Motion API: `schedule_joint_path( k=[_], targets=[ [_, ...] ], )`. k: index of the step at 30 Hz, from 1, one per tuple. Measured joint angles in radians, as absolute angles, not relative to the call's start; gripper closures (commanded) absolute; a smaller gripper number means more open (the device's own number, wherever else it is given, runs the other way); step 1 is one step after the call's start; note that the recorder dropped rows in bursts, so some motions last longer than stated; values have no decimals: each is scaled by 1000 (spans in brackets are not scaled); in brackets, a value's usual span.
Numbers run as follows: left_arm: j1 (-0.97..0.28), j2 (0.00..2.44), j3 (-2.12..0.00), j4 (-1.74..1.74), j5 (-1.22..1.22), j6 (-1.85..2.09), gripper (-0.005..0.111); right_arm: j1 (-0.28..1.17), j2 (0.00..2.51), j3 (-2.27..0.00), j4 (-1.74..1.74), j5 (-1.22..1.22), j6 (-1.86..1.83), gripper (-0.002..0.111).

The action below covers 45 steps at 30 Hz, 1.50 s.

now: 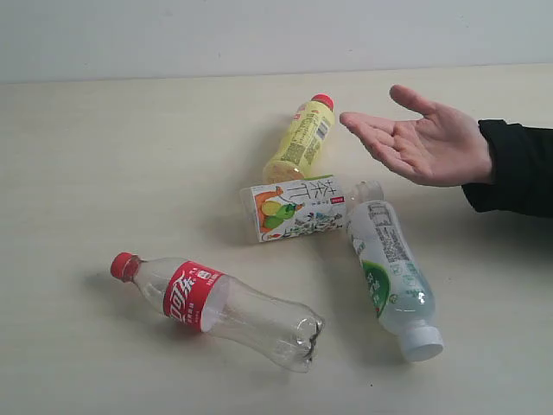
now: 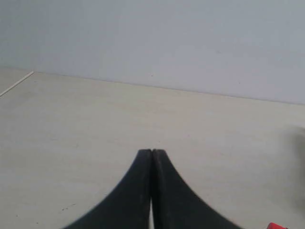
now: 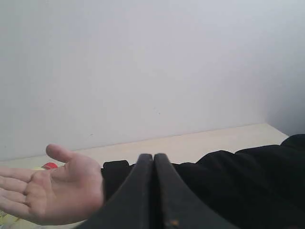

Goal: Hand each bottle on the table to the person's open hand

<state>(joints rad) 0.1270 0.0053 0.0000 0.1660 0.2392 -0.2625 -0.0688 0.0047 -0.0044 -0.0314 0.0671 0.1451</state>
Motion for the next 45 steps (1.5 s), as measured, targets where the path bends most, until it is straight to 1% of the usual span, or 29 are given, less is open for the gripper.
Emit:
schedule_joint_path(
  k=[10, 13, 21, 25, 28, 30, 32, 33, 34, 35, 36, 37, 38, 39, 41, 45],
  targets=[
    [127, 5, 0, 166, 239, -262, 107, -69, 5, -4, -31, 67, 145, 108],
    [127, 5, 0, 166, 239, -262, 107, -69, 5, -4, -19, 32, 155, 108],
    [127, 5, 0, 166, 239, -262, 107, -69, 5, -4, 270, -18, 506, 108],
    [127, 5, 0, 166, 239, -262, 107, -69, 5, -4, 301, -68, 535, 108],
    [127, 5, 0, 166, 239, -262, 107, -69, 5, -4, 305, -39, 549, 108],
    [127, 5, 0, 166, 239, -262, 107, -69, 5, -4, 300, -60, 550, 108],
    [127, 5, 0, 166, 239, -262, 107, -69, 11, -41, 278, -78, 520, 108],
    [127, 5, 0, 166, 239, -262, 107, -69, 49, -126, 218, -63, 493, 108],
    [127, 5, 0, 166, 239, -262, 107, -69, 84, -181, 174, -37, 478, 108],
    [127, 5, 0, 166, 239, -262, 107, -69, 161, -287, 94, 45, 437, 108],
    [127, 5, 0, 166, 239, -262, 107, -69, 211, -343, 72, 101, 398, 108],
    [127, 5, 0, 166, 239, -262, 107, -69, 317, -435, 72, 215, 282, 108],
    [127, 5, 0, 166, 239, -262, 107, -69, 372, -481, 99, 284, 195, 108],
    [127, 5, 0, 166, 239, -262, 107, -69, 472, -561, 201, 406, -15, 108],
    [127, 5, 0, 166, 239, -262, 107, -69, 581, -628, 356, 546, -240, 108],
    [127, 5, 0, 166, 239, -262, 107, -69, 781, -724, 582, 816, -517, 108]
  ],
)
